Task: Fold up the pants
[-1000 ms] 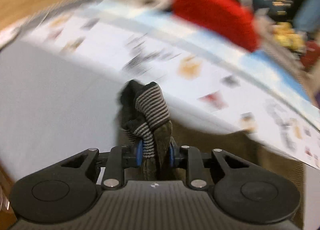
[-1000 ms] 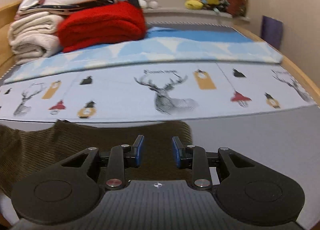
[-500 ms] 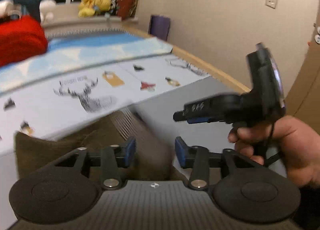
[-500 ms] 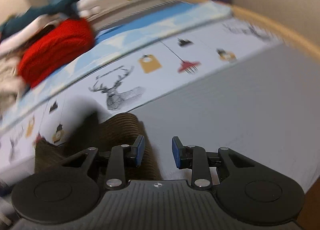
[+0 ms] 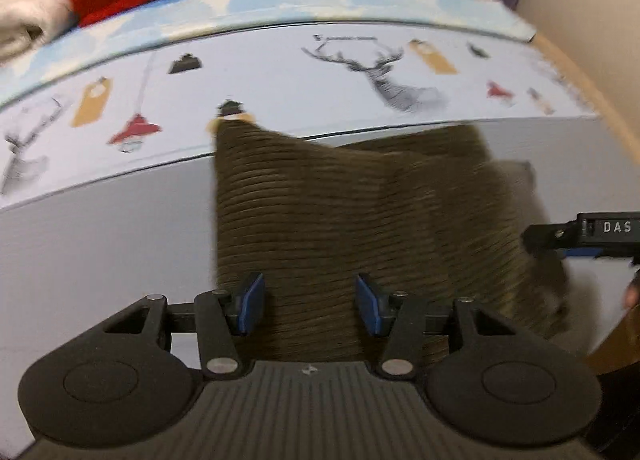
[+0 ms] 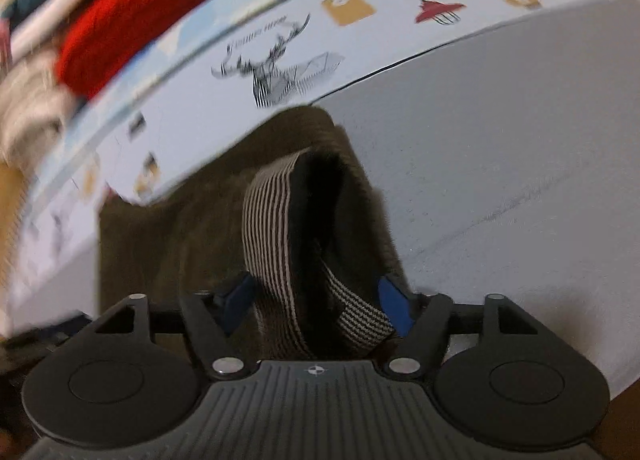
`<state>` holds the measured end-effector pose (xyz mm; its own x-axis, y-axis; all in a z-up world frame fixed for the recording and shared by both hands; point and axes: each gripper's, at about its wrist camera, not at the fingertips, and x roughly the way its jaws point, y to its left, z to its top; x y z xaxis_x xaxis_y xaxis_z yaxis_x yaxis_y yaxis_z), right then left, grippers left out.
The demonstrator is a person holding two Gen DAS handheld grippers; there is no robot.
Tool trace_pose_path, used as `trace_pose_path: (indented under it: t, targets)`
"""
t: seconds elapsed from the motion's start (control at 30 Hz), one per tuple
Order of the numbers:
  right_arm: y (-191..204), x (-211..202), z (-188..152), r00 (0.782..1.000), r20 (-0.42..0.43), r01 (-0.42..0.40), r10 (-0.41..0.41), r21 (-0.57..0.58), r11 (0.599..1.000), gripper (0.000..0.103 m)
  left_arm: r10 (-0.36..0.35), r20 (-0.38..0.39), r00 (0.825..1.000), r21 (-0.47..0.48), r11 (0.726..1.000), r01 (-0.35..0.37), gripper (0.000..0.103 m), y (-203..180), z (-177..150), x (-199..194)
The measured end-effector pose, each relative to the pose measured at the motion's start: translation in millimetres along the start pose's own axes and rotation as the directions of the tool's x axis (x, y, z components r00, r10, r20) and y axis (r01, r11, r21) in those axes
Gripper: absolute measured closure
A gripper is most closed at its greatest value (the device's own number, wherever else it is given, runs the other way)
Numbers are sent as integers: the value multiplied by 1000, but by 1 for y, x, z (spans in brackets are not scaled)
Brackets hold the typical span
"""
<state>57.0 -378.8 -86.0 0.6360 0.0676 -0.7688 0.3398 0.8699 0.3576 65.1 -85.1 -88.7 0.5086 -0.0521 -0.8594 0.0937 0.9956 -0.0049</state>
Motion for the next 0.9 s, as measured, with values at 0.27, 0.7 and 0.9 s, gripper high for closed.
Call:
trace_pose_path:
  t: [0.27, 0.7, 0.9]
  targets:
    - [32, 1, -10, 990, 78, 127, -117, -144, 981, 69, 15, 0, 1000, 5, 1000, -15, 48, 13, -3, -11]
    - [7, -29, -10, 982, 150, 131, -111, -134, 982, 92, 2, 3, 1000, 2, 1000, -2, 48, 14, -5, -18]
    - [15, -50, -8, 956, 275, 155, -100, -187, 970, 91, -29, -52, 998, -61, 998, 26, 48, 31, 7, -24]
